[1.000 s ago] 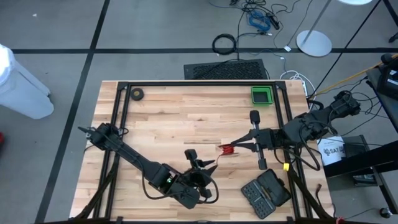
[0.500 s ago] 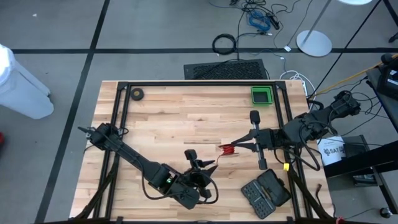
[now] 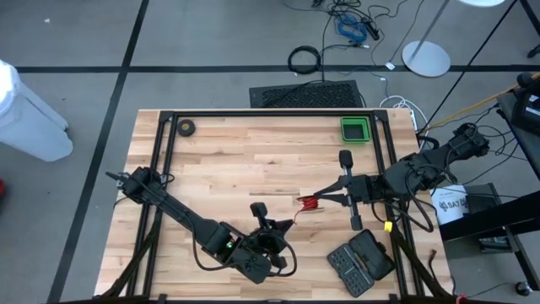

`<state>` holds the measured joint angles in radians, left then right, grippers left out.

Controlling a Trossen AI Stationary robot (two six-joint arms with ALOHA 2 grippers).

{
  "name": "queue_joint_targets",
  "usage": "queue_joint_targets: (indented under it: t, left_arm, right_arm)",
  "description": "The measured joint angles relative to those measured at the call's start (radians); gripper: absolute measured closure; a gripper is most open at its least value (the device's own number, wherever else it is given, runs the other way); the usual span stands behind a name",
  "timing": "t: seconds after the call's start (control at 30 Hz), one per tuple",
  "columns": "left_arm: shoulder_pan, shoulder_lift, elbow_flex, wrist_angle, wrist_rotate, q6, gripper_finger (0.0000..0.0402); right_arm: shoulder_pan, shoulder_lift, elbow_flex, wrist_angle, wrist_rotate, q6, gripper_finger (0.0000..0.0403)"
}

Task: Coil cords
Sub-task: Coil the red wire into the spool

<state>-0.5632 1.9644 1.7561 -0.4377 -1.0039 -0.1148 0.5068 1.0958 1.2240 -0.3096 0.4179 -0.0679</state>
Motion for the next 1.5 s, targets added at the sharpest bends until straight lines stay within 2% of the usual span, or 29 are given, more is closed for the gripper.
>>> queue_joint_targets:
  t: [0.47,0.77,1.03,1.27,1.5]
  left_arm:
    - [0.021,0.000,0.000,0.002,-0.062,-0.010,0.0399]
    - [0.092,0.000,0.000,0.002,-0.062,-0.047,0.0399]
    - [0.130,0.004,0.000,0.007,-0.051,-0.168,0.0400]
    - [0.160,0.021,0.001,0.016,-0.042,-0.195,0.0400]
    - [0.150,0.026,0.001,0.064,0.021,-0.194,0.0400]
  right_arm:
    - [0.000,0.000,0.000,0.016,0.013,0.032,0.0403]
    - [0.000,0.034,0.000,0.066,0.168,0.061,0.0403]
    - [0.000,0.056,0.000,0.099,0.315,0.068,0.0403]
    - [-0.001,0.079,0.000,0.105,0.320,0.075,0.0403]
    - [-0.002,0.082,0.000,0.114,0.350,0.064,0.0403]
